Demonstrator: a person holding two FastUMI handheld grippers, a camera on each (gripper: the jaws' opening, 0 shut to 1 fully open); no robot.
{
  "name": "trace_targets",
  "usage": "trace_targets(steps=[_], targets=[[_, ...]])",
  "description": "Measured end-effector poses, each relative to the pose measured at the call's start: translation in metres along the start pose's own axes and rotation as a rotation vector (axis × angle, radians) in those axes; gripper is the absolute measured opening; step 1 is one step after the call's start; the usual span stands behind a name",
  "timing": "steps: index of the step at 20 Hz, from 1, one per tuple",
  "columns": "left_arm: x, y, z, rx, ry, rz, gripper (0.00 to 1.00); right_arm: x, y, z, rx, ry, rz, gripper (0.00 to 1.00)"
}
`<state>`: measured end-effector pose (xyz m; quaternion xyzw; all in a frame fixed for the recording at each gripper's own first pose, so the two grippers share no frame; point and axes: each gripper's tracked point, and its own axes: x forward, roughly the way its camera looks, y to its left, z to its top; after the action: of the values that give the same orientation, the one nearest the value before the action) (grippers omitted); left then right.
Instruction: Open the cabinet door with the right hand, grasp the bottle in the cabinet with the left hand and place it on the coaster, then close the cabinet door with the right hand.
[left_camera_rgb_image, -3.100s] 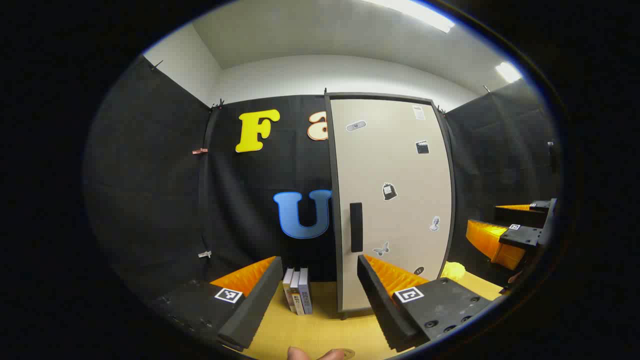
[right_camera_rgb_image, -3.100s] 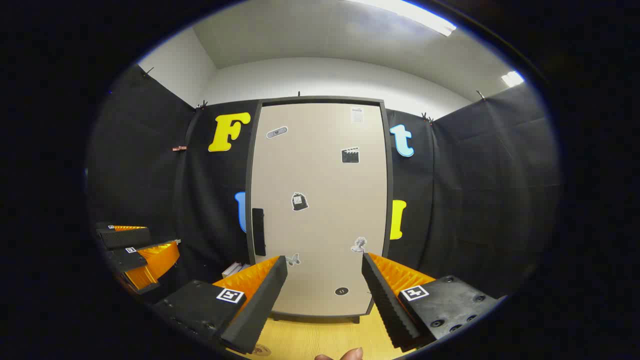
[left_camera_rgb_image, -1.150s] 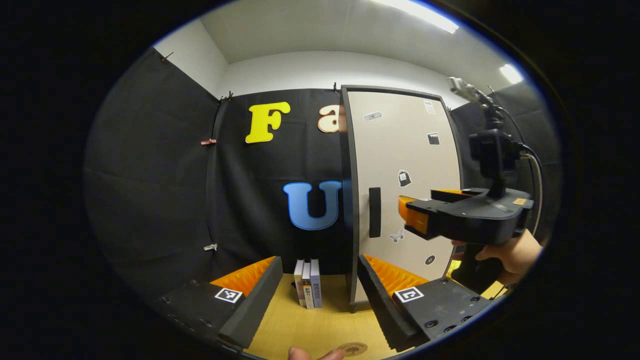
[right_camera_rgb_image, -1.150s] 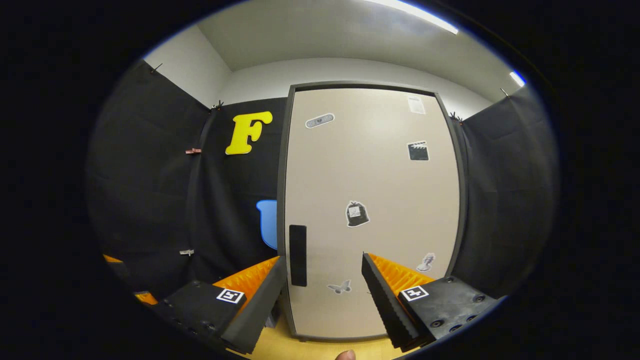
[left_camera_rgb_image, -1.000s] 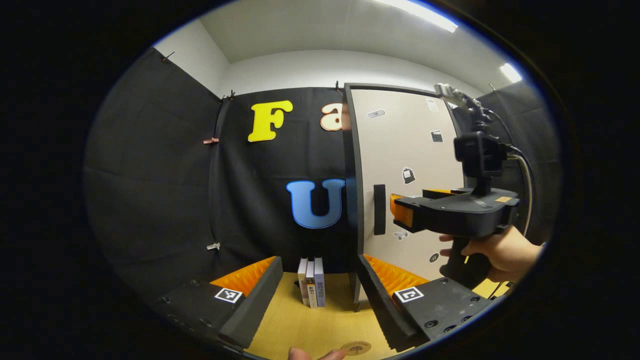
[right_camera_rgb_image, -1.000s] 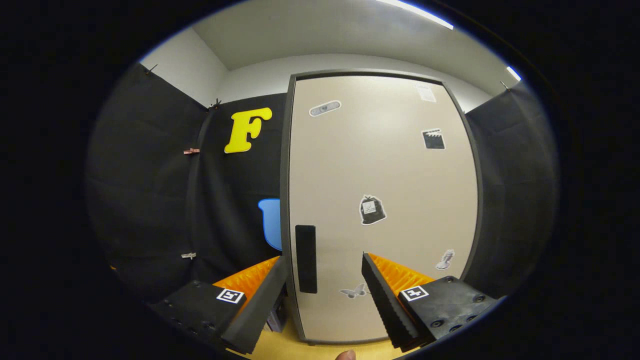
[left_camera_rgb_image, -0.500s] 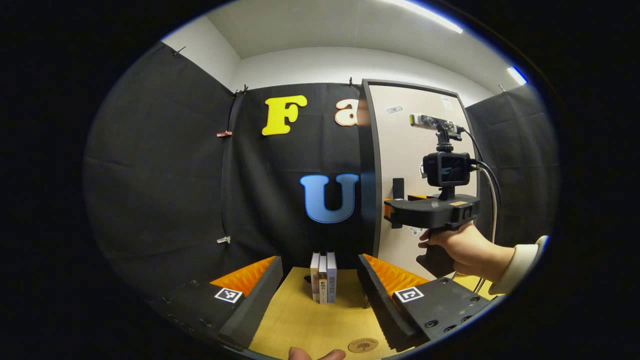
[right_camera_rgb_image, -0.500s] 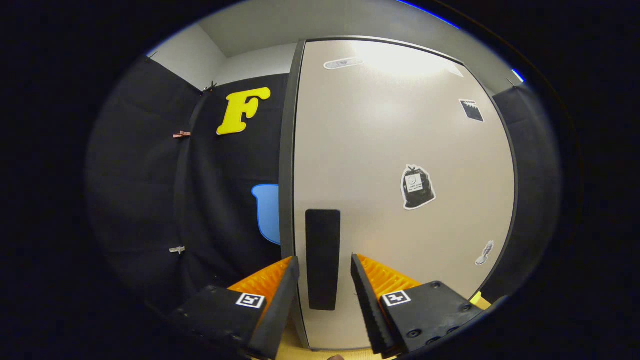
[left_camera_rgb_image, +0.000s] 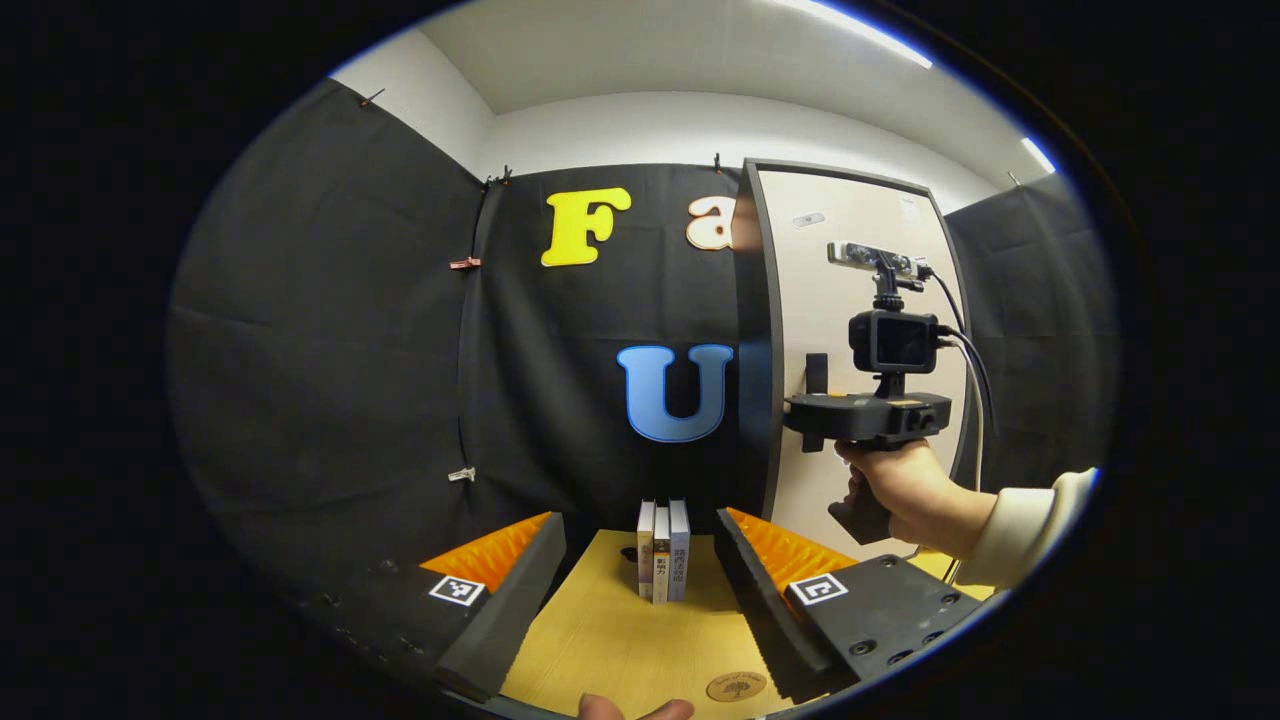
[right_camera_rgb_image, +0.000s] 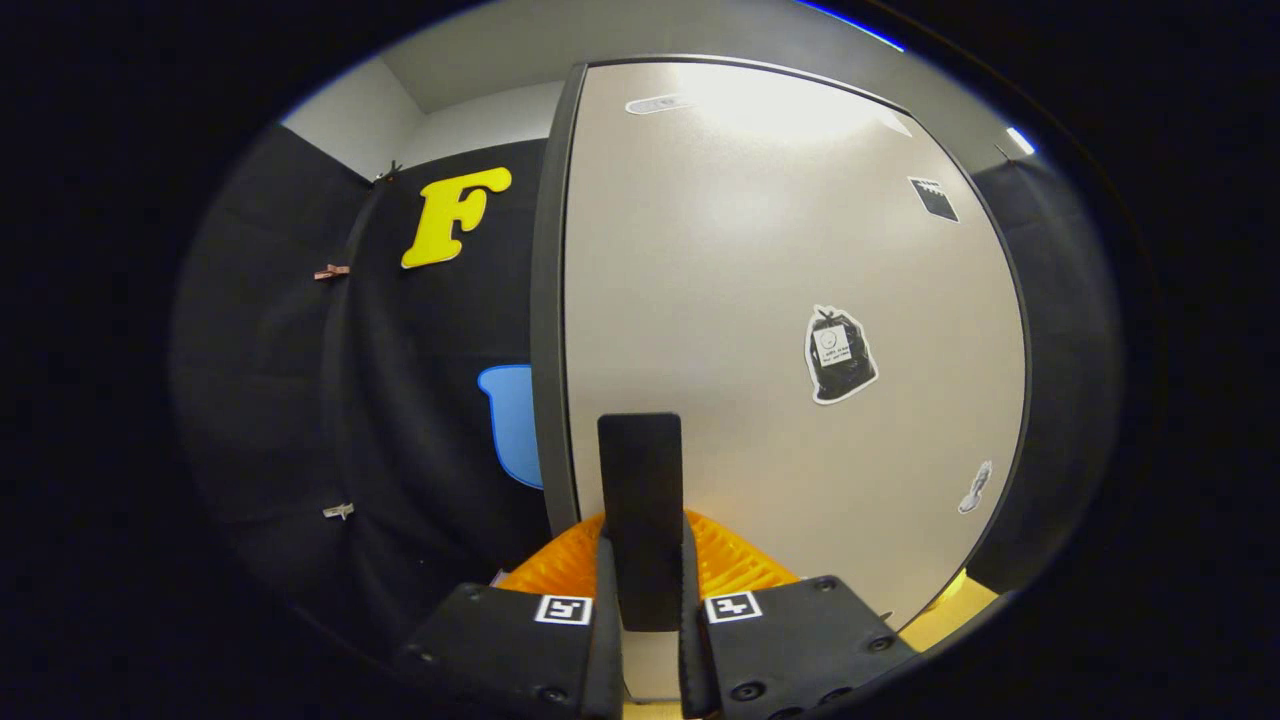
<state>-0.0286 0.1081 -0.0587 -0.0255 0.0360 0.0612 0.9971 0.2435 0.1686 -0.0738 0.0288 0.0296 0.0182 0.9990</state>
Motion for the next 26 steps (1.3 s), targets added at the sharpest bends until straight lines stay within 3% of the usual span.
trace_targets(steps=[2,3,16,26], targets=[[-0.003,0.001,0.002,0.001,-0.005,0.005,0.95,-0.003,0.003,0.0,0.028,0.025,0.036,0.25],[-0.005,0.0,0.002,-0.002,-0.007,0.005,0.95,-0.004,0.002,0.0,0.034,0.031,0.053,0.18],[-0.026,-0.031,0.019,-0.002,-0.038,-0.009,0.95,-0.09,-0.005,0.007,0.047,0.067,0.246,0.18],[-0.042,-0.072,0.03,-0.02,-0.07,-0.038,0.95,-0.103,-0.027,0.005,0.064,0.07,0.301,0.18]])
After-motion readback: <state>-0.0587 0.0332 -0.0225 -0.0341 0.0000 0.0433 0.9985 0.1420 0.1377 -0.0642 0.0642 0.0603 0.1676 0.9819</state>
